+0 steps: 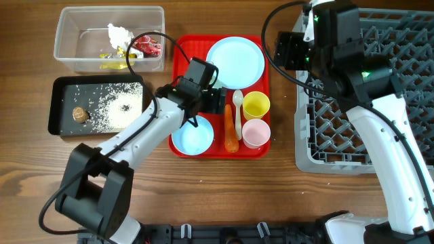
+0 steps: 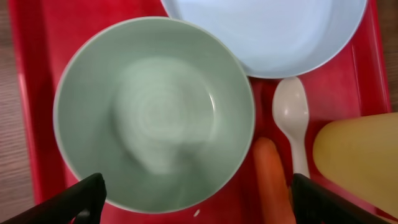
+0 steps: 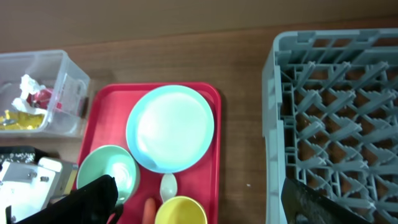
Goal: Sort waste into correct bins and load items into the dishwasher rack
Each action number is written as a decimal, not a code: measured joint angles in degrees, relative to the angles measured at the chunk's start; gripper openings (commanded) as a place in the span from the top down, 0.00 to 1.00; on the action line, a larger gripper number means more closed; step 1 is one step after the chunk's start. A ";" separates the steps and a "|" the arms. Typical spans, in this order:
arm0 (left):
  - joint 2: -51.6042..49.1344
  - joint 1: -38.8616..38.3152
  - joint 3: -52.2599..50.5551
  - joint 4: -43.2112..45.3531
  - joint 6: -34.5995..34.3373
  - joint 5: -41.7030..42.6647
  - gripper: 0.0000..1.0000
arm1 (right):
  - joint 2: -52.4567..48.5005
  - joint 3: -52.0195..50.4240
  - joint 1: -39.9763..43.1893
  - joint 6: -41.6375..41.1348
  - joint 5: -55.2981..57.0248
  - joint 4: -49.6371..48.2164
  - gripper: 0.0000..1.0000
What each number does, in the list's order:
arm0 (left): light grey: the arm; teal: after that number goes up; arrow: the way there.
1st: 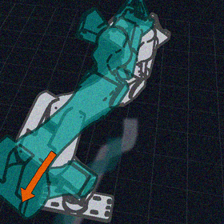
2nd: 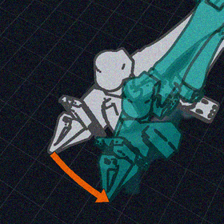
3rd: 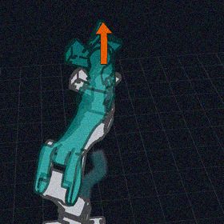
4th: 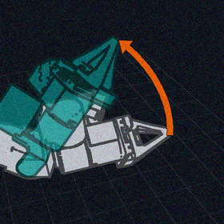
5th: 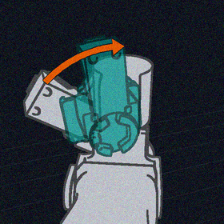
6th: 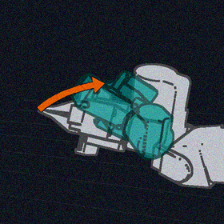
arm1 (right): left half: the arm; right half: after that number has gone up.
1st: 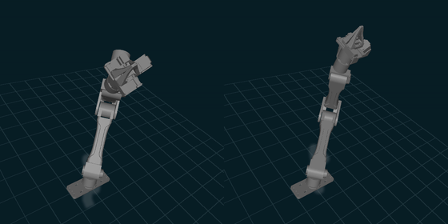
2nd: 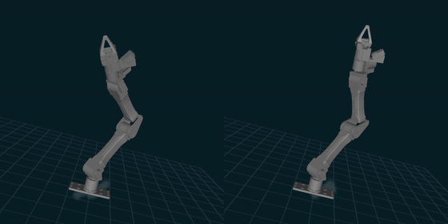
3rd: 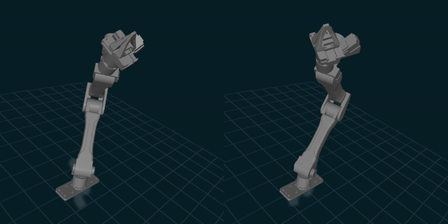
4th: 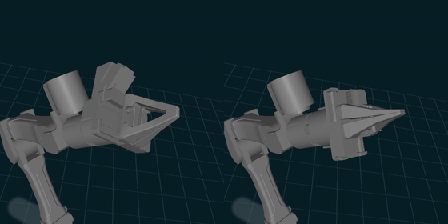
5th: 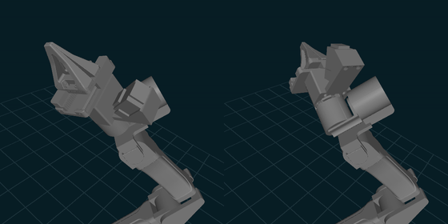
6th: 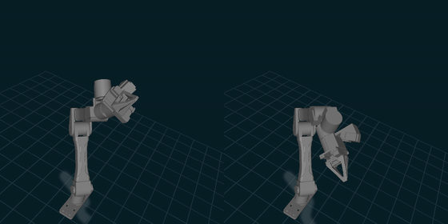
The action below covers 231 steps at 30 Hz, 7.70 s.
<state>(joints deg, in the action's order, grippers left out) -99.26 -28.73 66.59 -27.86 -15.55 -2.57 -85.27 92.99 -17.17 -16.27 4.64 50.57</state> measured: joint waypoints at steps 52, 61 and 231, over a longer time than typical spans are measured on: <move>19.28 18.40 6.45 -19.76 -4.33 -2.12 0.00 | -36.79 -0.17 -15.17 -9.79 -5.38 -17.05 0.86; 19.28 18.40 6.45 -19.76 -4.31 -2.10 0.00 | -36.79 -0.17 -15.17 -10.54 -5.22 -17.25 0.87; 19.28 18.40 6.43 -19.76 -4.33 -2.10 0.00 | -38.60 -0.42 8.48 40.52 59.12 -58.69 0.96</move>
<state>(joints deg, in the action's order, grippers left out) -79.99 -10.33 73.01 -47.62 -19.88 -4.67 -123.87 92.58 -8.69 24.25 63.77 -8.12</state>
